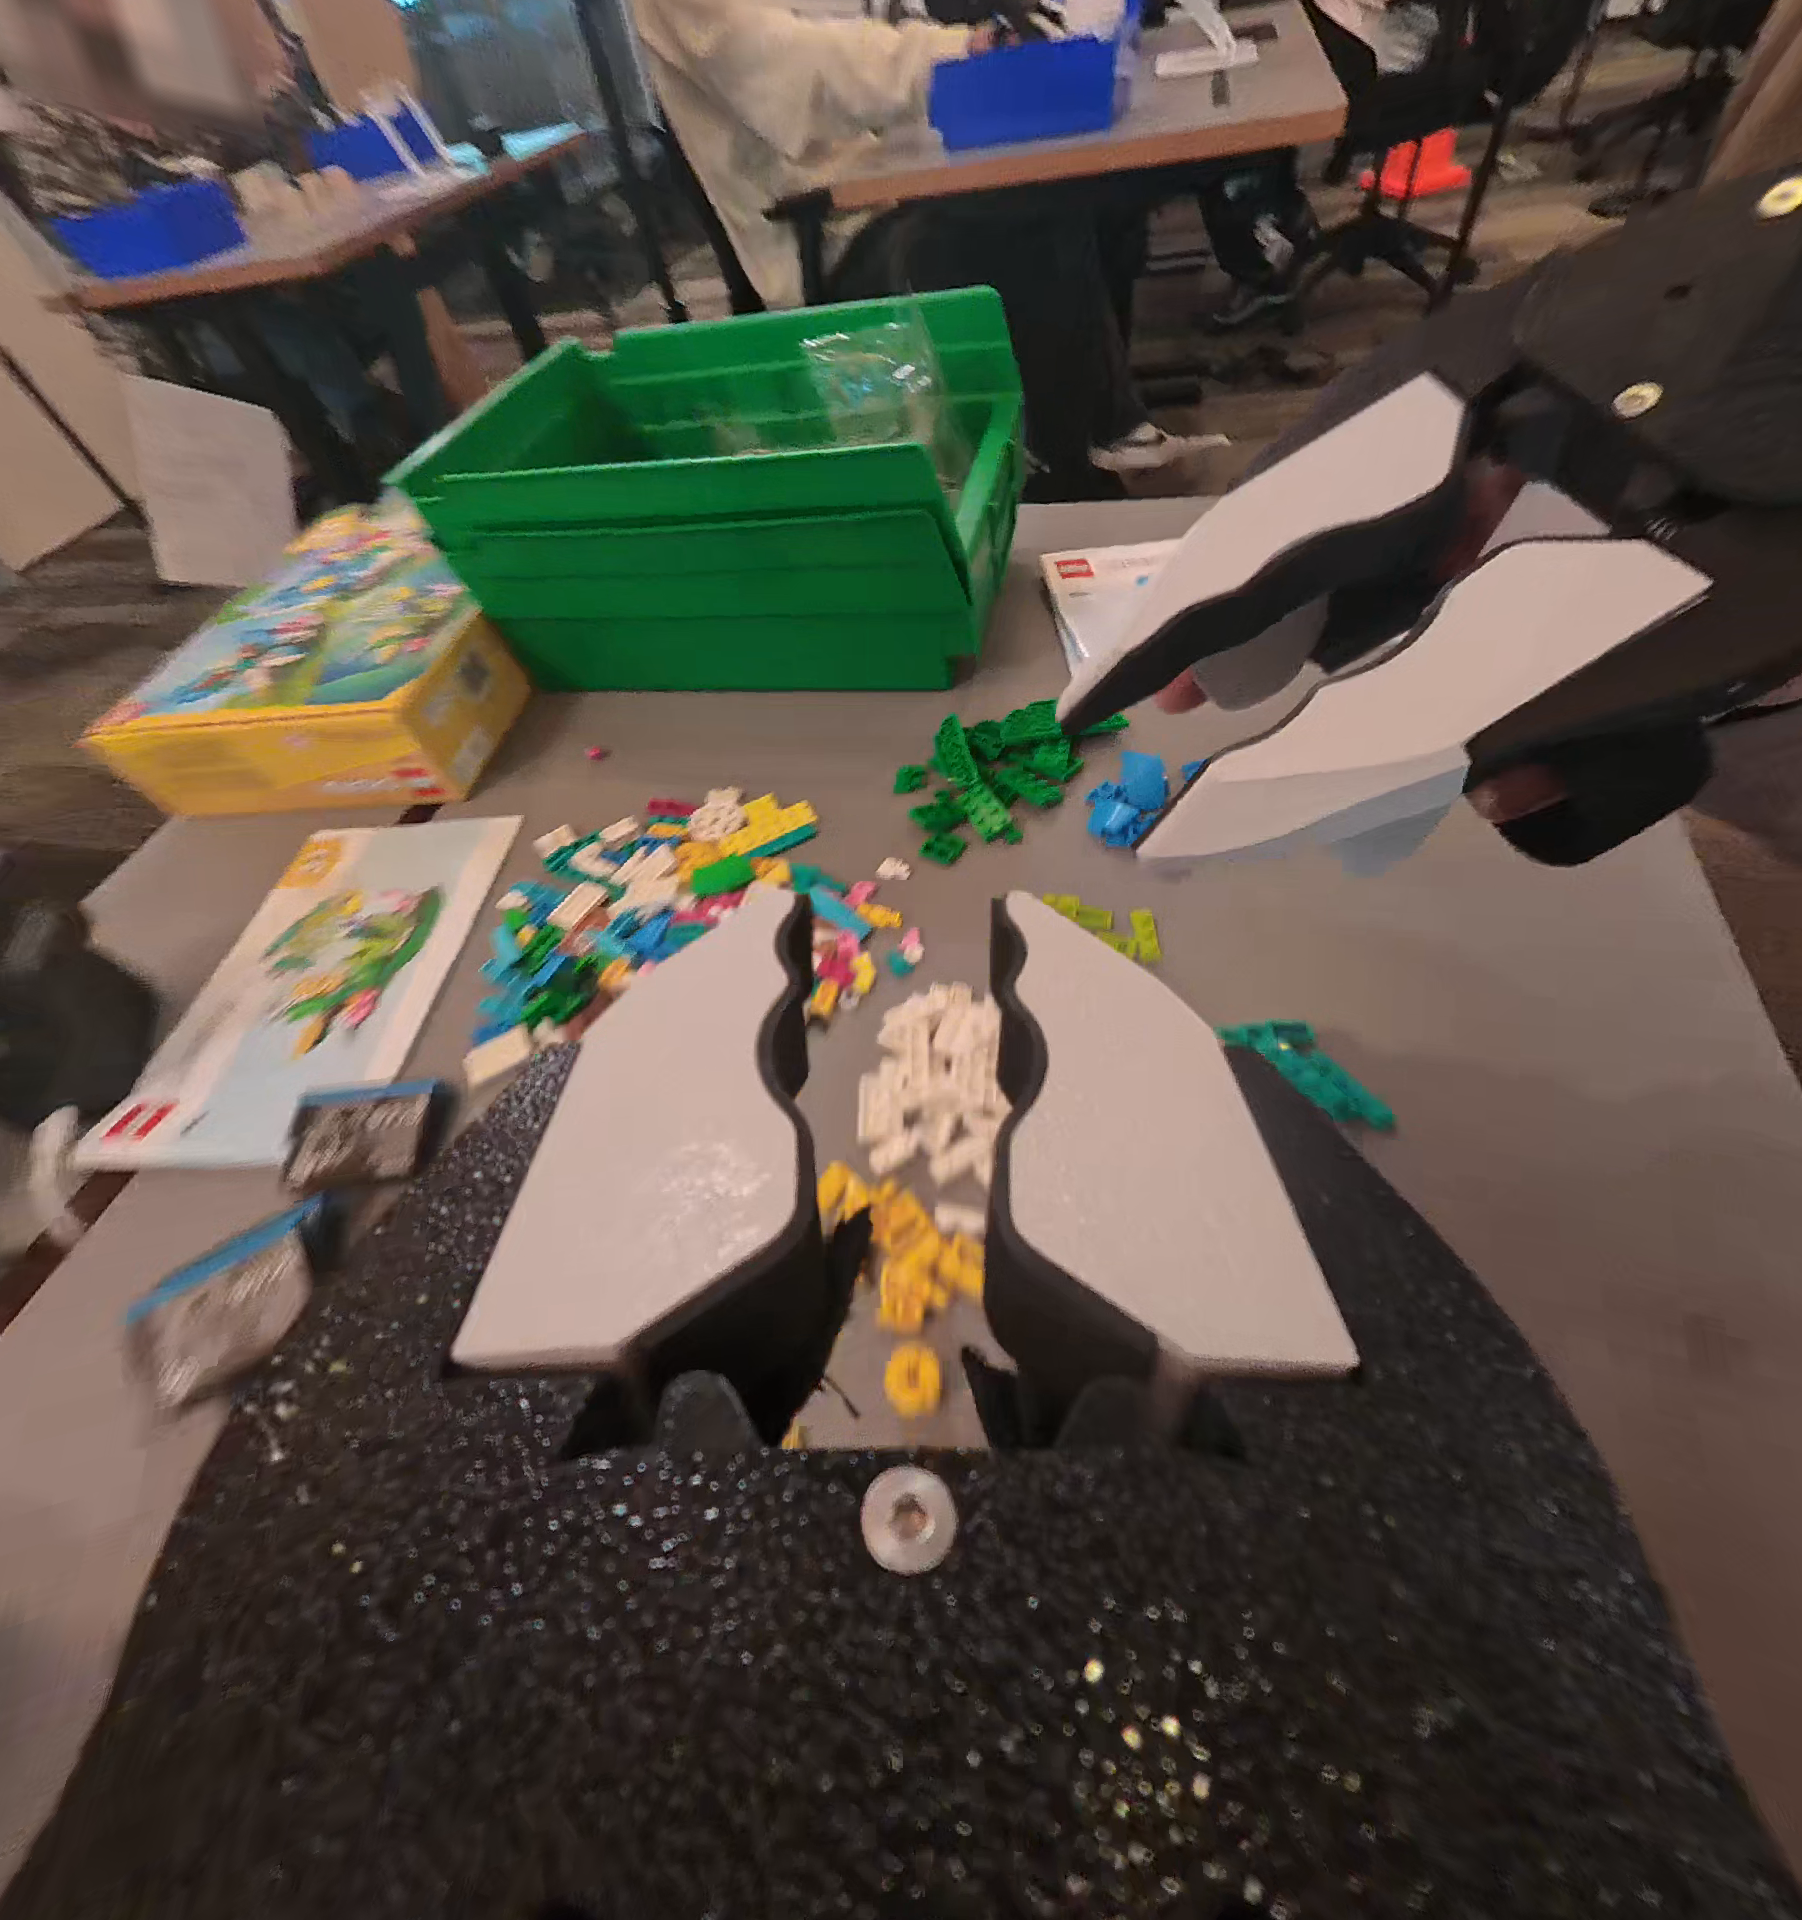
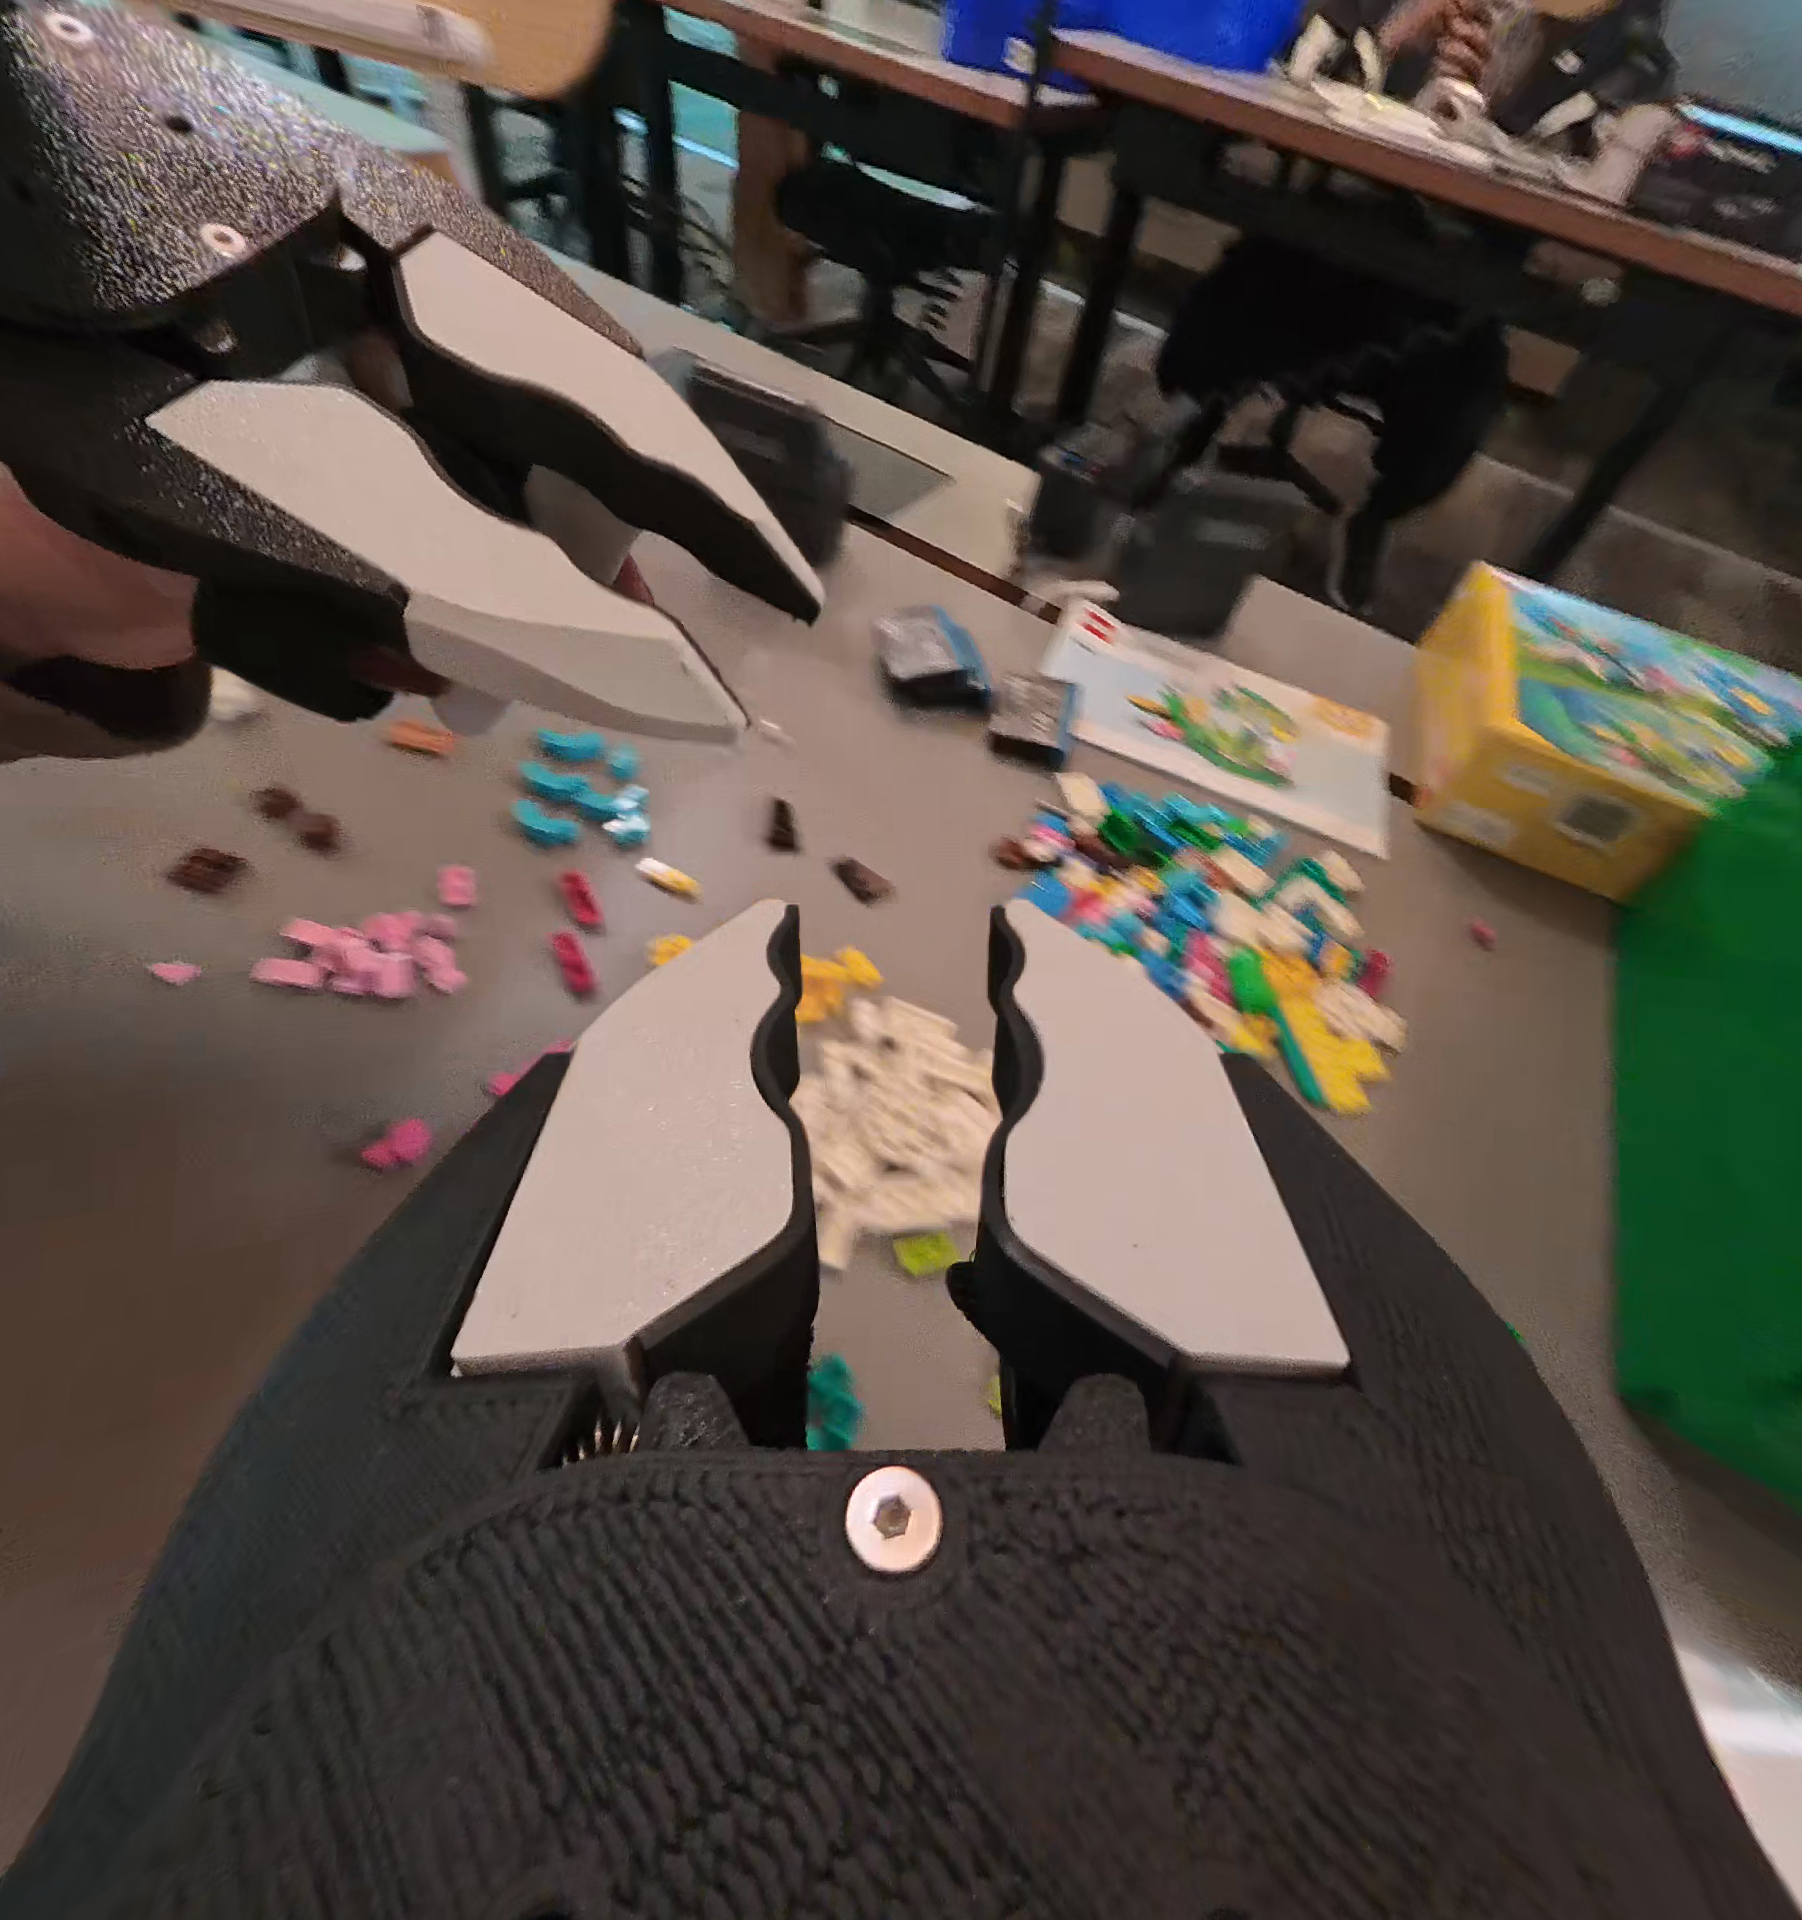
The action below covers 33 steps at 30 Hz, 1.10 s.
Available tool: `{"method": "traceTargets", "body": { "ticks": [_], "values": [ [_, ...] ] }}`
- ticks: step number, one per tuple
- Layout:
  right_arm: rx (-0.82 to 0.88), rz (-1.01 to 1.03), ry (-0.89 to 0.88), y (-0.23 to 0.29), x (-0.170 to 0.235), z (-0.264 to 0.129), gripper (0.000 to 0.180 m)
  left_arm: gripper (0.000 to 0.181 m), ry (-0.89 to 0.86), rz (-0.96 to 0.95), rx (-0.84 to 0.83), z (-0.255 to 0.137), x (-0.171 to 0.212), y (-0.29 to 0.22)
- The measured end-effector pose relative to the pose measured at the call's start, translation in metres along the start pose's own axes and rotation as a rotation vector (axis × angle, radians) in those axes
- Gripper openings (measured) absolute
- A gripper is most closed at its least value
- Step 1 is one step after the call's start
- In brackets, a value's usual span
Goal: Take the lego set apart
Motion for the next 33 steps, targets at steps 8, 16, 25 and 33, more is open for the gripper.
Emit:
{"method": "traceTargets", "body": {
  "ticks": [8,16,25,33],
  "values": [
    [-0.205,-0.107,-0.08,0.133,-0.04,0.048,0.028,0.029,0.021,-0.221,-0.304,-0.152,0.107,0.009],
    [-0.359,-0.221,0.02,0.208,-0.056,0.089,0.028,0.033,0.095,-0.455,-0.616,-0.293,0.199,0.019],
    [-0.514,-0.28,0.057,0.26,-0.069,0.114,0.028,0.035,0.173,-0.702,-0.62,-0.334,0.281,0.0],
    [-0.568,-0.374,0.086,0.302,-0.072,0.159,0.031,0.064,0.294,-0.768,-0.474,-0.307,0.304,-0.004]
  ]
}}
Point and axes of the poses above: each gripper's, where its closed fingertips meet, z out along the fingers, x out of its underside, y = z × x across the jaws, the point moved 4 cm from there along -z, back along the fingers, and after that the axes turned 11 degrees about y, right-handed, at the moved point
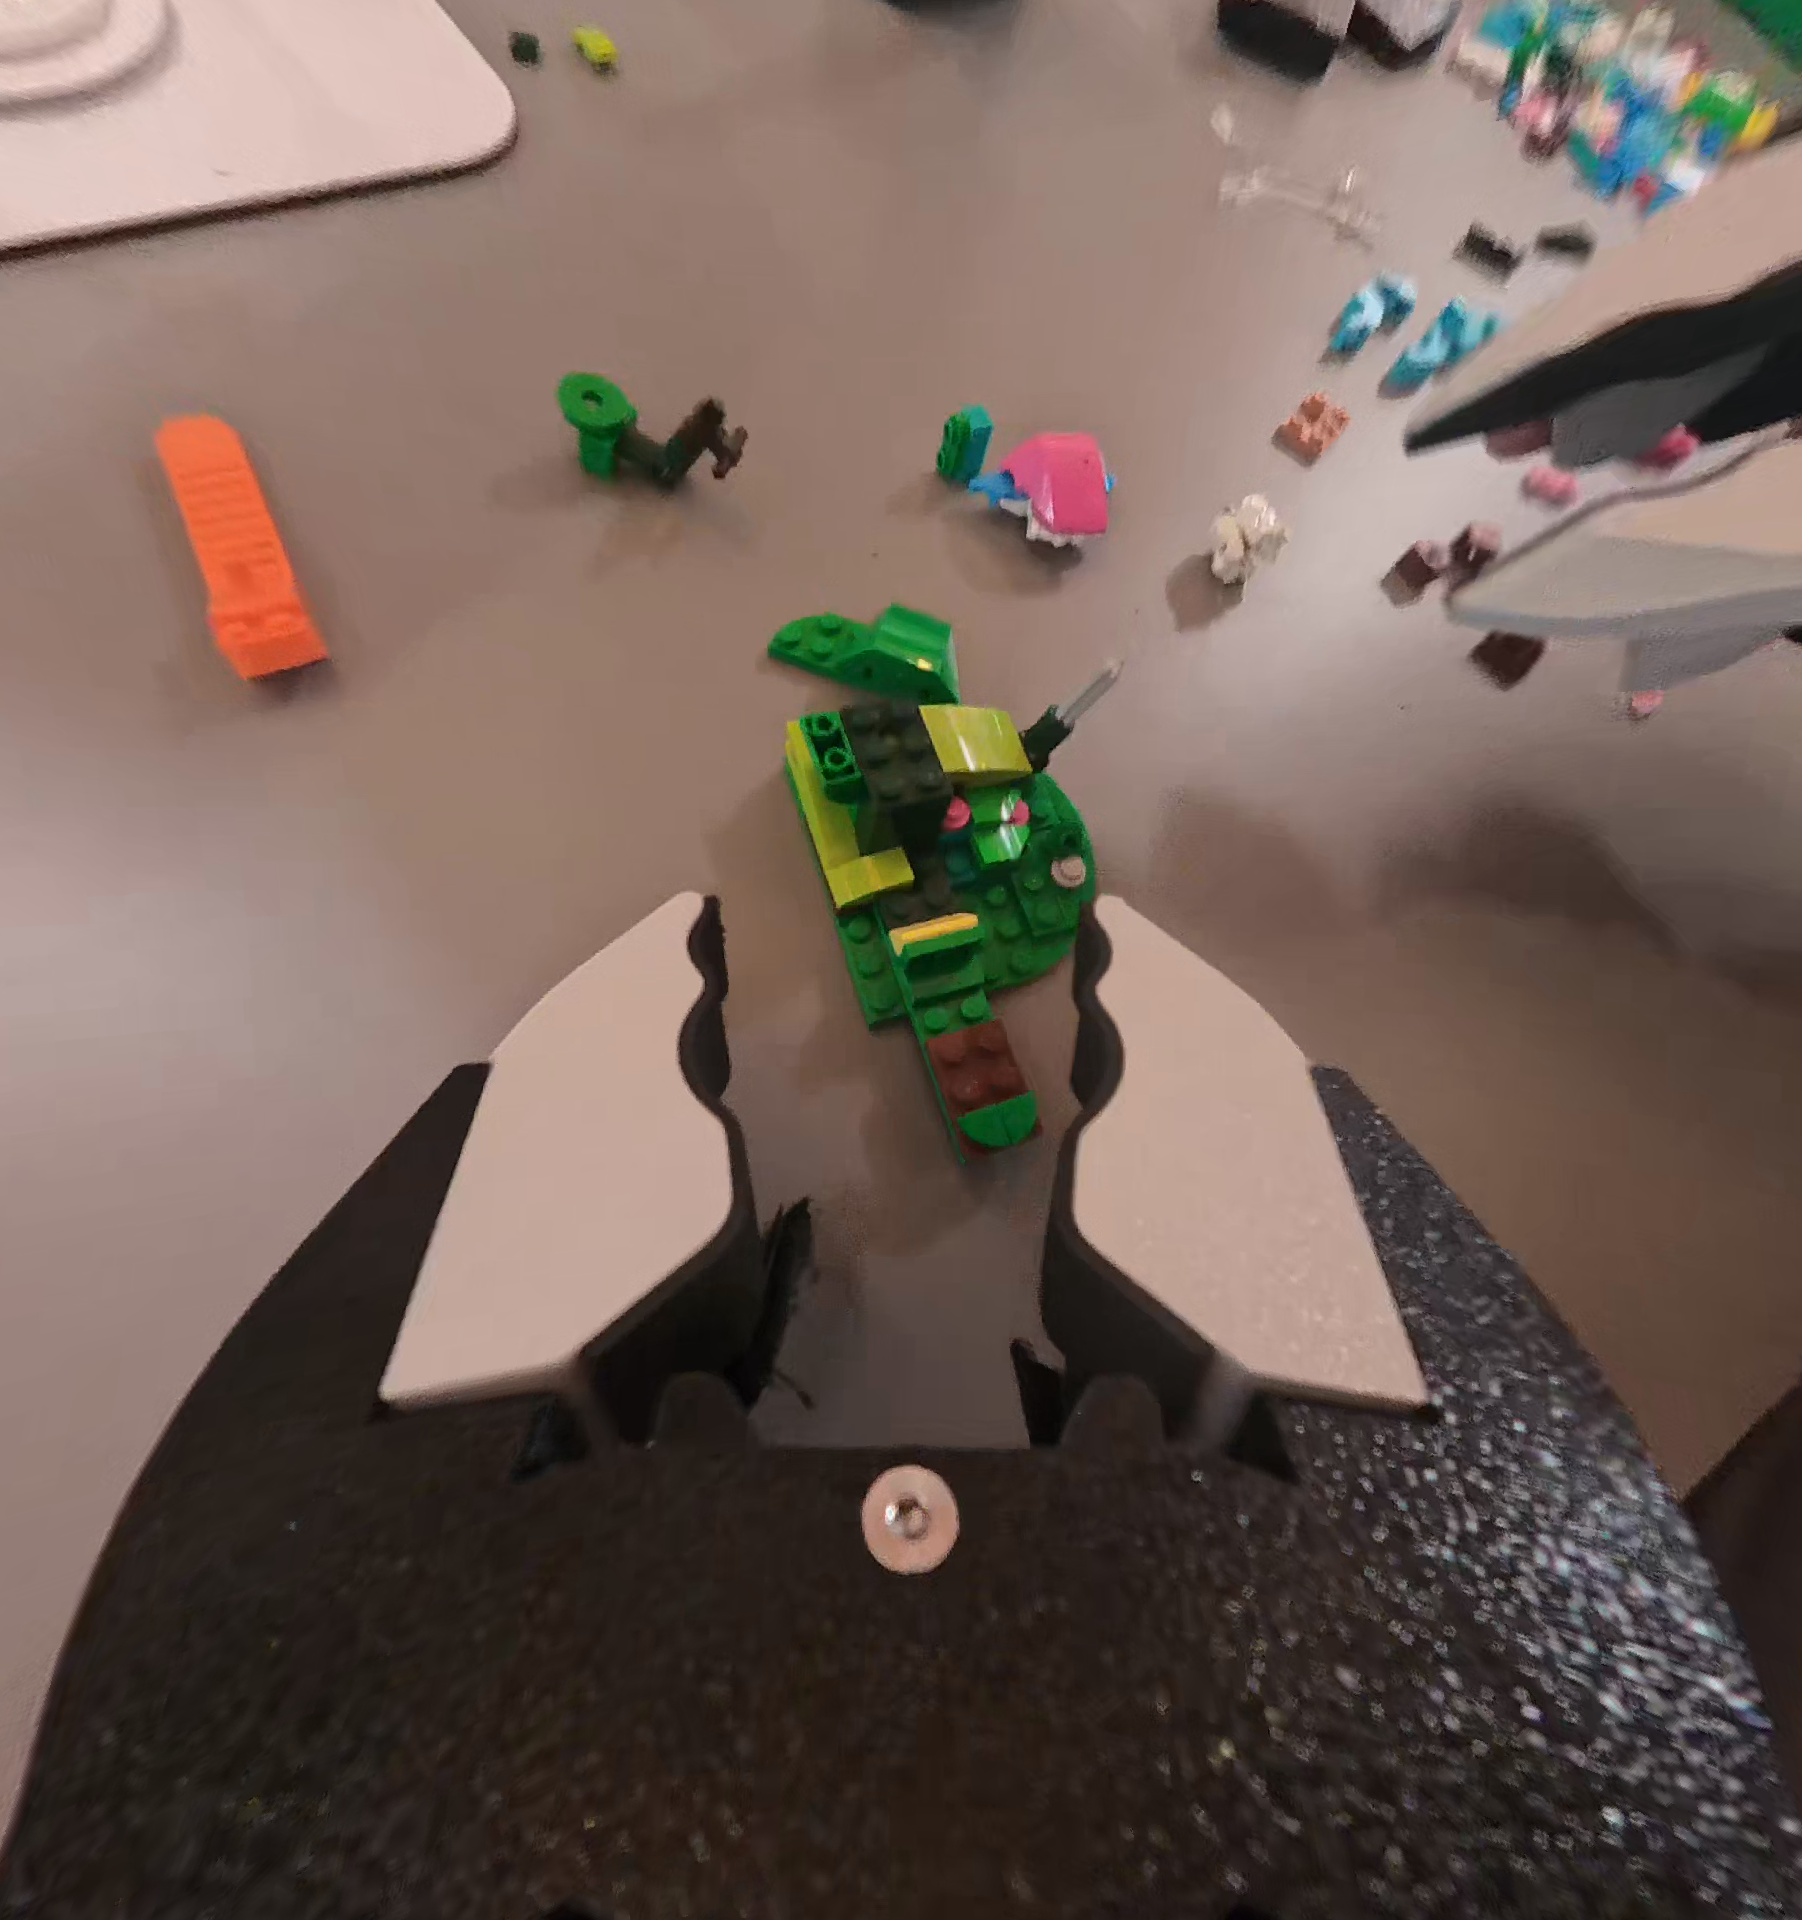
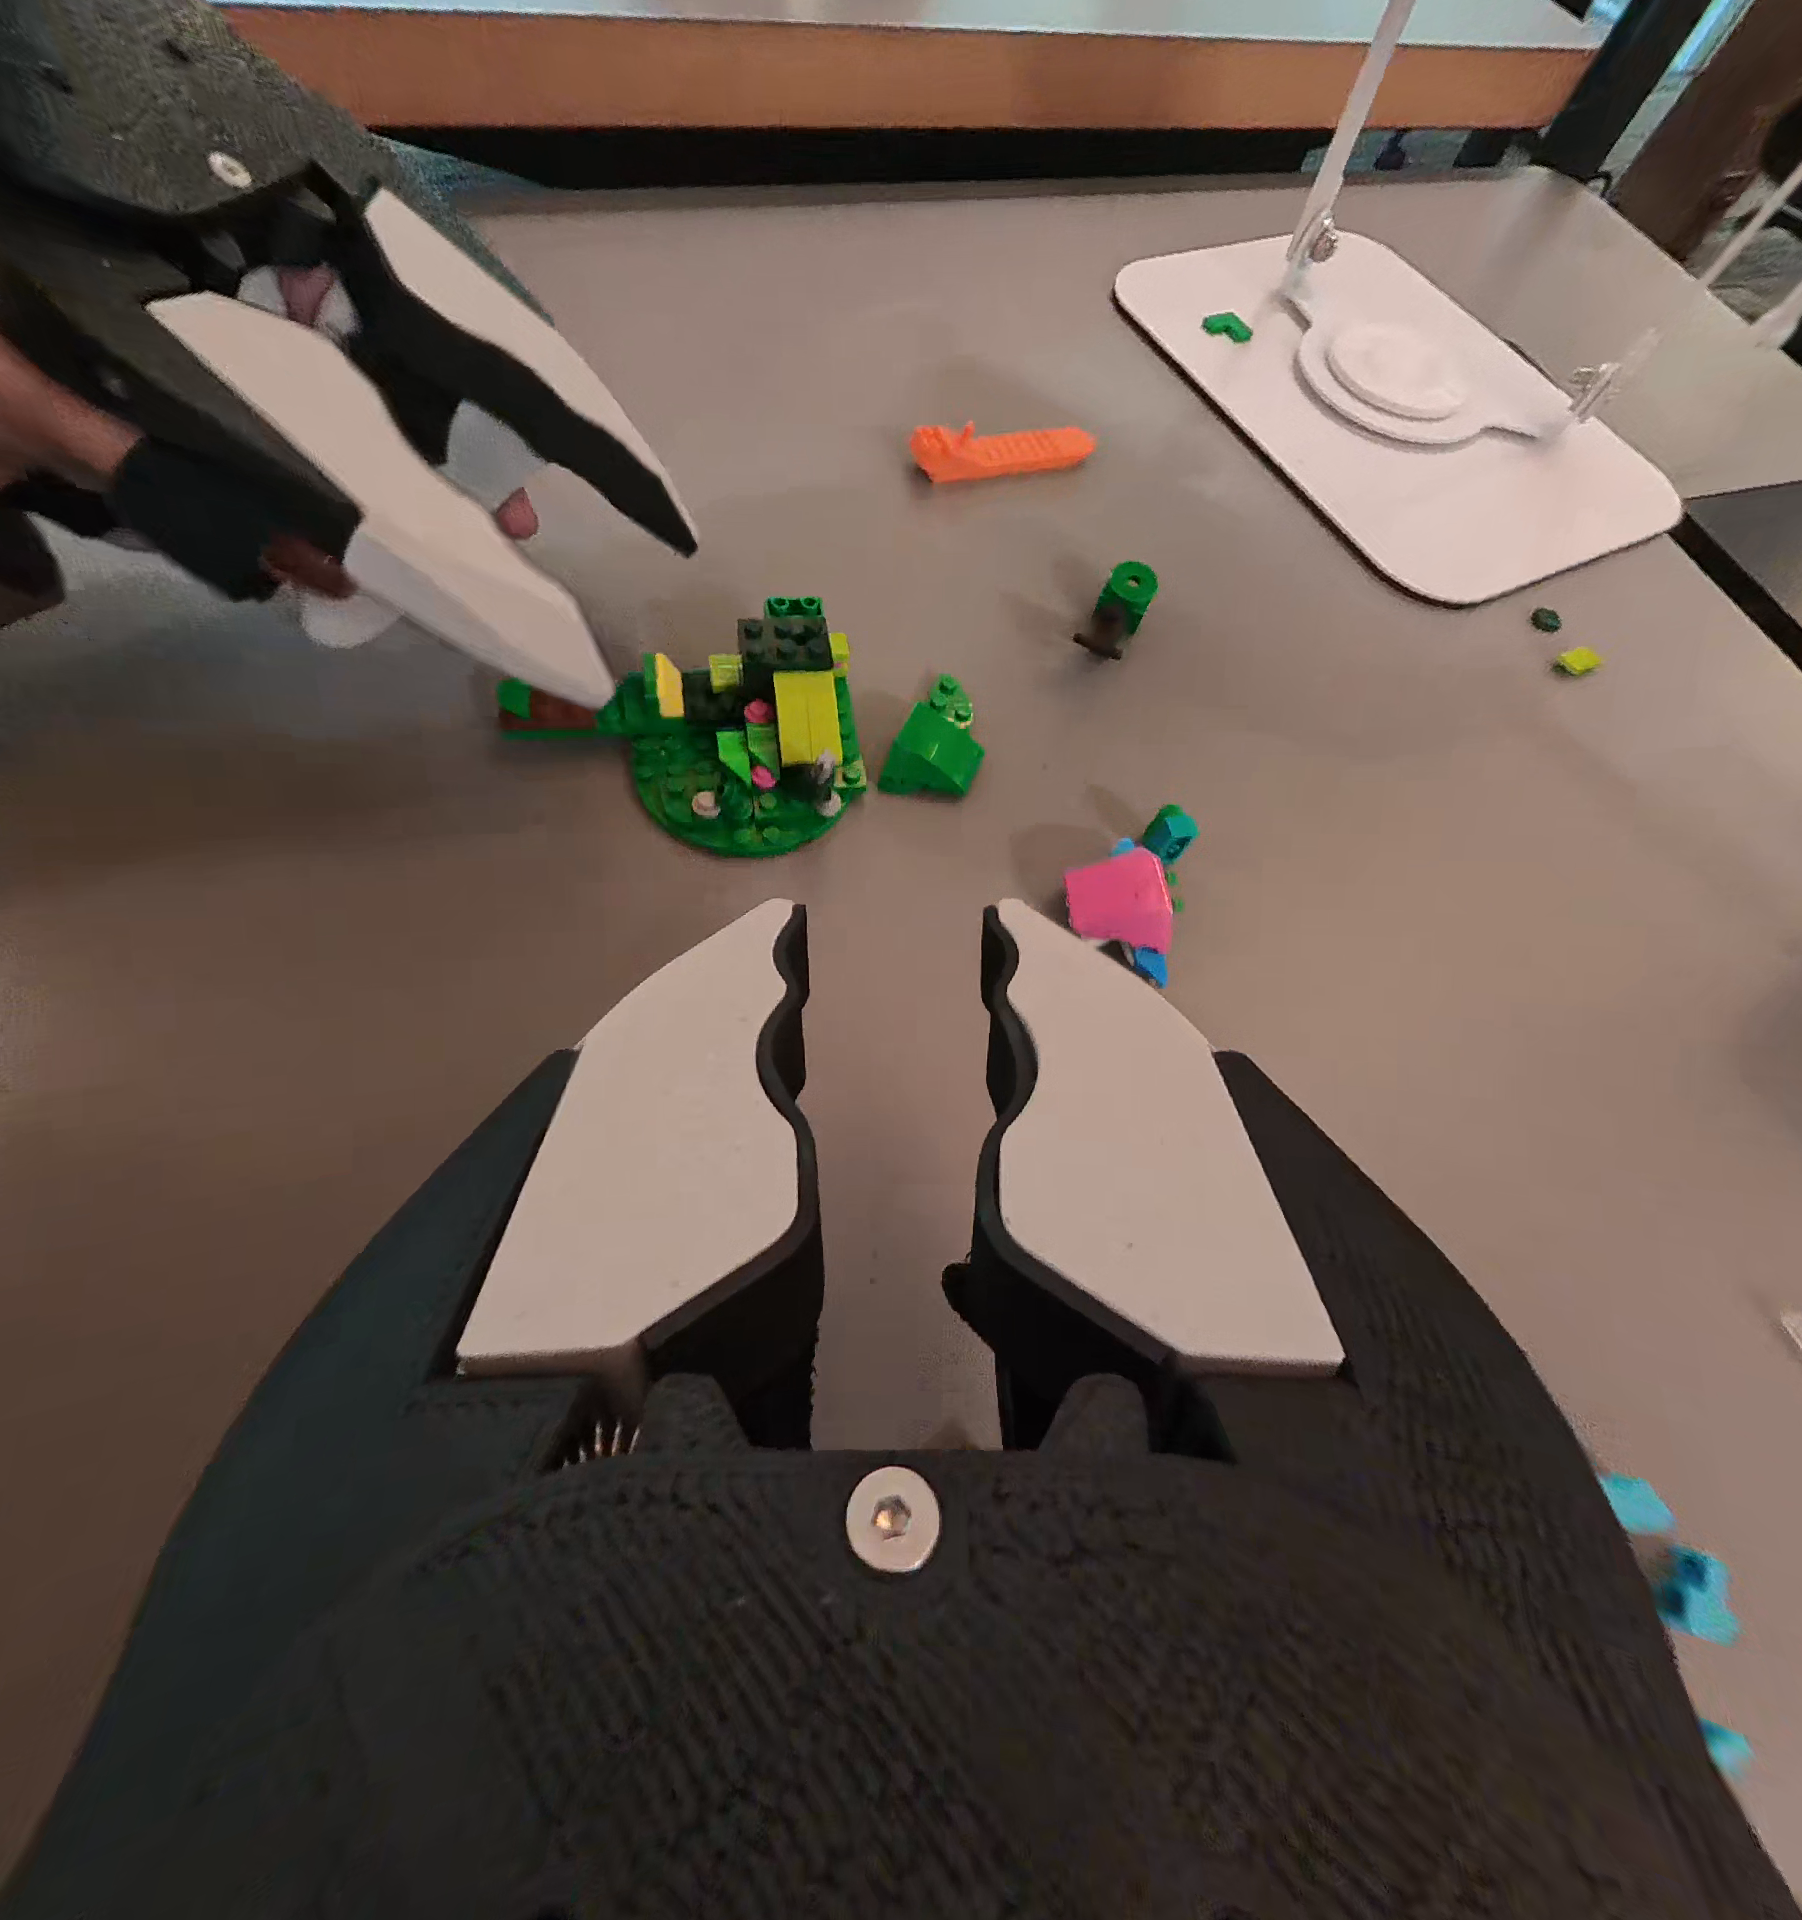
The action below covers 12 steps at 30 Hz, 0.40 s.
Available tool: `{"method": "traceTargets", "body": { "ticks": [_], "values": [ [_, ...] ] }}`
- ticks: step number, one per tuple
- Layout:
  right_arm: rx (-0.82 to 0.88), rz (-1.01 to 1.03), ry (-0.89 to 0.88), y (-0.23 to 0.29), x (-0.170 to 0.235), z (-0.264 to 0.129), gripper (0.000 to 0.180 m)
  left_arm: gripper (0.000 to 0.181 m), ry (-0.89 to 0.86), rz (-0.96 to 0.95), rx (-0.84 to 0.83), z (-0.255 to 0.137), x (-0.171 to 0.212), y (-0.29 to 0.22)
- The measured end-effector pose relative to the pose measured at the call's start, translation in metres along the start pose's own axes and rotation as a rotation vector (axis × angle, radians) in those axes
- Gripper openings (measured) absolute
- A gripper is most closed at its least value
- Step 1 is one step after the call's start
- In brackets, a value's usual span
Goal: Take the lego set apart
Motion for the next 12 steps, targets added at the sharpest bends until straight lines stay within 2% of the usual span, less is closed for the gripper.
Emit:
{"method": "traceTargets", "body": {
  "ticks": [4,7,12],
  "values": [
    [-0.049,0.019,0.058,0.001,0.004,0.017,0.032,0.066,0.138,0.047,-0.05,0.003,0.019,0.003],
    [-0.045,0.004,0.122,0.002,0.014,0.018,0.033,0.06,0.123,0.01,-0.008,0.003,0.025,0.003],
    [-0.036,0.004,0.129,0.003,0.01,0.013,0.033,0.056,0.128,0.01,0.003,0.007,0.021,0.002]
  ]
}}
Point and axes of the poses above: each gripper's, where its closed fingertips meet, z out along the fingers, x out of its underside, y = z × x across the jaws, the point moved 4 cm from there along -z, back along the fingers, and after that the axes turned 11 degrees about y, right-handed, at the moved point
